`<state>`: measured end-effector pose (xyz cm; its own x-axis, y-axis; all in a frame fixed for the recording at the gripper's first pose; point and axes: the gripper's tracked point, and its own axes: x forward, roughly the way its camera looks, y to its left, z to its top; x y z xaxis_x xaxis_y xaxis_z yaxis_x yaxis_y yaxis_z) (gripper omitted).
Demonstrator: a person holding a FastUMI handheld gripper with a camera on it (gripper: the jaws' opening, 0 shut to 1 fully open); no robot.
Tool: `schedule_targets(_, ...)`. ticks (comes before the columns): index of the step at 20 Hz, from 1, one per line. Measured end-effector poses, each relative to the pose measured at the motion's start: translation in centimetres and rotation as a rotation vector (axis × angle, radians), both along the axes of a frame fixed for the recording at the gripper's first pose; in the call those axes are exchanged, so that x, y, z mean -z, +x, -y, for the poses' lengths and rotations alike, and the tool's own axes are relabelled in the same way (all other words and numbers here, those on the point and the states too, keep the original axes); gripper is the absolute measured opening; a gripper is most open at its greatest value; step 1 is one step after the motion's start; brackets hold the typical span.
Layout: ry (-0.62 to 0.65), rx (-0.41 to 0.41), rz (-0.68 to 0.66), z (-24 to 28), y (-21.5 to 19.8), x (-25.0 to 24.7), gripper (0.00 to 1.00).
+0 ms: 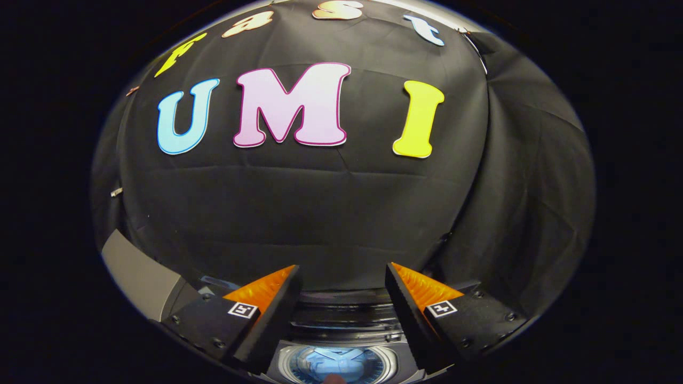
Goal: Put the clothes into the washing machine and then close the washing machine lid.
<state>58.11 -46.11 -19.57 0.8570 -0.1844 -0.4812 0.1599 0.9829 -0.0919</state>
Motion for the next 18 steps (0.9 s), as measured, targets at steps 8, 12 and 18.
schedule_targets(8,0.055,-0.009,-0.056,-0.2,2.4,5.7,0.97)
schedule_targets(12,0.048,-0.002,-0.027,0.5,0.7,5.1,1.00)
schedule_targets(18,0.031,-0.009,0.006,-0.1,-2.8,4.7,1.00)
